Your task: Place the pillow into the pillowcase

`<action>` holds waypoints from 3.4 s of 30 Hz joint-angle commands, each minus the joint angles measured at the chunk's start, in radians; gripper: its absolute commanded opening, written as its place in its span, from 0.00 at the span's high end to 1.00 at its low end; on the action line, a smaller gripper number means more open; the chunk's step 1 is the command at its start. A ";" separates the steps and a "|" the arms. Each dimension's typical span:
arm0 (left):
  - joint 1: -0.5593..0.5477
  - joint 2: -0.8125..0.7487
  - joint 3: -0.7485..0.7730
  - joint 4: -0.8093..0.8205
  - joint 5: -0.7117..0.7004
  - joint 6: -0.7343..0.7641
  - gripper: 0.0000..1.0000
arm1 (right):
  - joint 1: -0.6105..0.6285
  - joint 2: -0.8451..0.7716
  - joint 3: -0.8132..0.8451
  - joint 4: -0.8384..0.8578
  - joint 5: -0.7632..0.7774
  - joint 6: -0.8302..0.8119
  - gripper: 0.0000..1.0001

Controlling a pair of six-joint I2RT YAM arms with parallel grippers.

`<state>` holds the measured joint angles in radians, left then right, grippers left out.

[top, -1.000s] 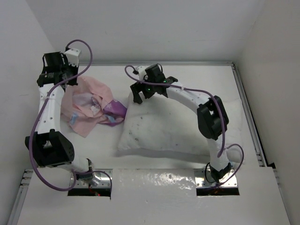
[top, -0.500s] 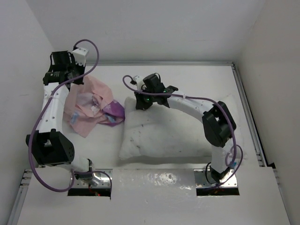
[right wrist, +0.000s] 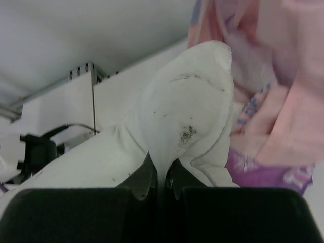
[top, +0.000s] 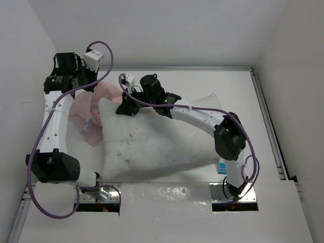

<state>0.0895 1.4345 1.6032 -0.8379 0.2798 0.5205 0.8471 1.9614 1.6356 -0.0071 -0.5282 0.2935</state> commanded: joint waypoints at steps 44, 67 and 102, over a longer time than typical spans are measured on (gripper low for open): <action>-0.027 -0.043 -0.190 0.089 -0.003 -0.057 0.33 | -0.313 0.104 0.212 -0.052 0.234 -0.006 0.01; 0.038 0.372 -0.351 0.480 -0.041 -0.200 0.39 | 0.115 -0.098 -0.233 -0.130 0.661 -0.510 0.01; -0.010 -0.069 -0.269 -0.260 0.384 0.453 1.00 | -0.163 0.168 0.106 0.064 0.749 0.240 1.00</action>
<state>0.0883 1.4345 1.2877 -0.9245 0.4591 0.8837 0.7013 2.1090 1.7653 -0.0204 0.0948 0.4568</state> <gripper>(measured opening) 0.008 0.024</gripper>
